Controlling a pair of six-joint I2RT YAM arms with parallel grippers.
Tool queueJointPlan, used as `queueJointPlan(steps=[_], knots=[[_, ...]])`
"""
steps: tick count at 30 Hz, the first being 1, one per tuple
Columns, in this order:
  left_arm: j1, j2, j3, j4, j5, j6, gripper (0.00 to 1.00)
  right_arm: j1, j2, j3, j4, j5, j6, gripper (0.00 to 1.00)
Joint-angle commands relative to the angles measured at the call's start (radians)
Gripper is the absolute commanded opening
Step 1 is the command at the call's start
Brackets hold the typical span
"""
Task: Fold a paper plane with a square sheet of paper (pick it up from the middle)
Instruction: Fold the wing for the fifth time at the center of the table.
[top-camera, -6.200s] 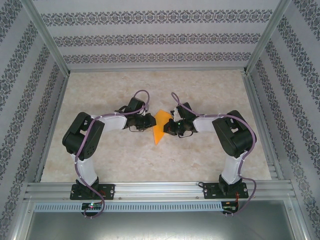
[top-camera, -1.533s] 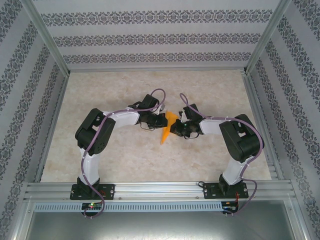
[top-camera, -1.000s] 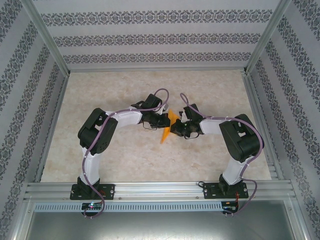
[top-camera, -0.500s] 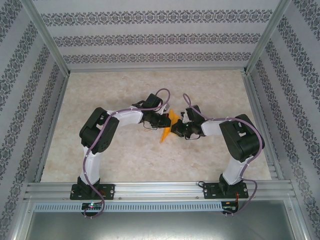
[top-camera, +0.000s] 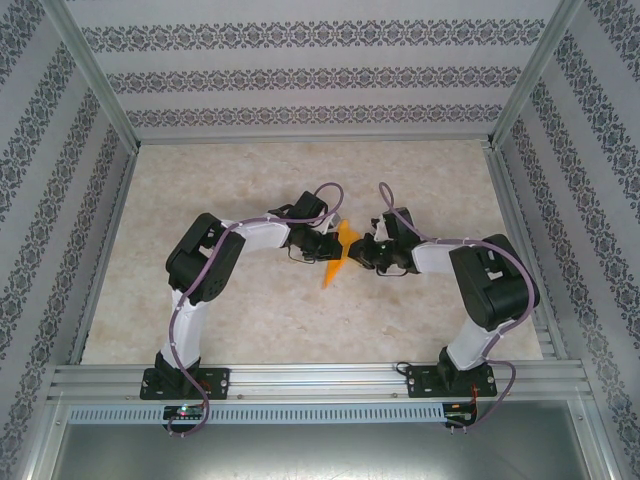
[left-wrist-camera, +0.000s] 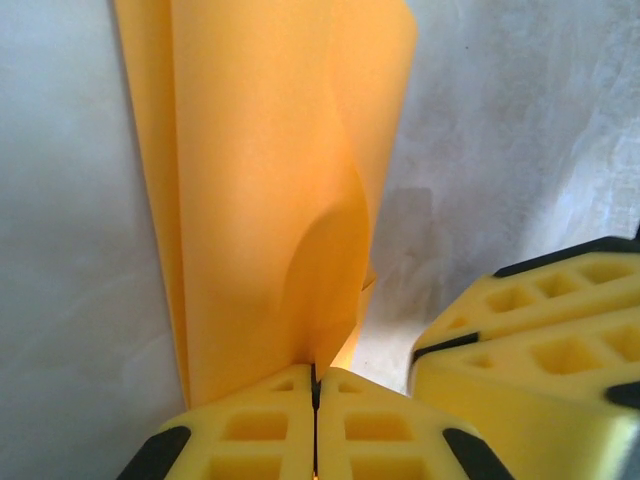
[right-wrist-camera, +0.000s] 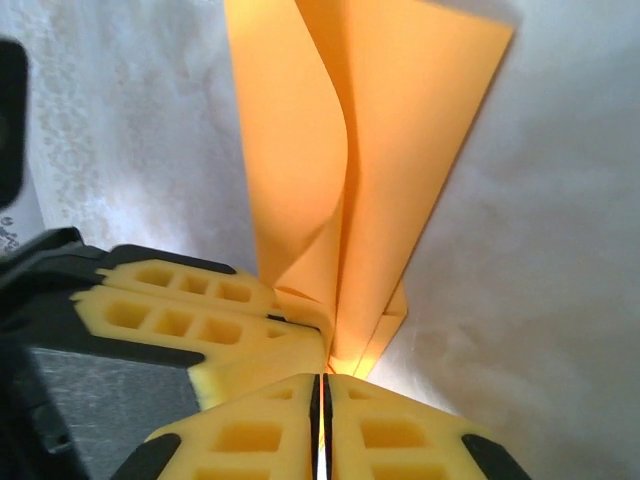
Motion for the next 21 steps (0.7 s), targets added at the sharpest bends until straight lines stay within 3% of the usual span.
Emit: queueJointPlan(steps=[1,21], knots=[[-0.013,0.014,0.014,-0.029,0.016,0.030,0.10,-0.013,-0.018,-0.009,-0.003,-0.005,-0.013,0.13],[-0.013,-0.006,-0.027,0.071,0.110,0.073,0.24,-0.059,0.042,0.044,0.033,-0.046,-0.005,0.20]])
